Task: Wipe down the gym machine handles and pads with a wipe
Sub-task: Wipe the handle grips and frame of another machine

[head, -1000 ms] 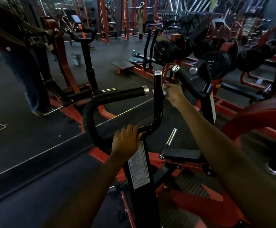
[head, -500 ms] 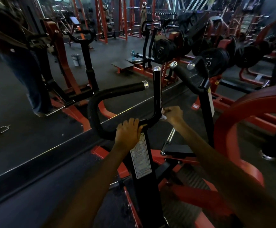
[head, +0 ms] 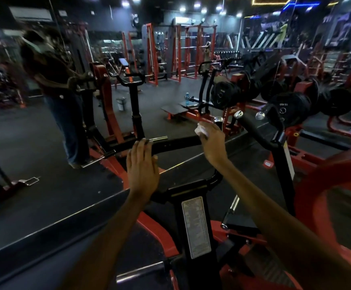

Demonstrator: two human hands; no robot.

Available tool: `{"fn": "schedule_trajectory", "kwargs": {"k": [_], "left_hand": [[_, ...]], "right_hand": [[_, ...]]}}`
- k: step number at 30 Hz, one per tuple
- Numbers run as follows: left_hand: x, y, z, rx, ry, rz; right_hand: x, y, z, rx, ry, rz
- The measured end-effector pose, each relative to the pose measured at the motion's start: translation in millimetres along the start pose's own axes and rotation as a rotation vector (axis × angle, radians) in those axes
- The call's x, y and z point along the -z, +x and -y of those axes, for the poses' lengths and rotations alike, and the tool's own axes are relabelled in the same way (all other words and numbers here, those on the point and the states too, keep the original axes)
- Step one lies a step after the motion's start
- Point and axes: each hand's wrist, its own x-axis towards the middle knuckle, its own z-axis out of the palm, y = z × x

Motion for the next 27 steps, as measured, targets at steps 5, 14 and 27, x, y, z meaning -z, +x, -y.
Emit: {"fn": "schedule_trajectory", "kwargs": {"k": [5, 14, 27], "left_hand": [[-9, 4, 30, 0.022, -0.237, 0.226], [-15, -4, 21, 0.083, -0.37, 0.145], [-24, -6, 25, 0.08, -0.368, 0.095]], "right_hand": [[-16, -17, -17, -0.027, -0.347, 0.129], [-57, -39, 34, 0.285, -0.568, 0.56], [-70, 21, 39, 0.114, -0.378, 0.469]]}}
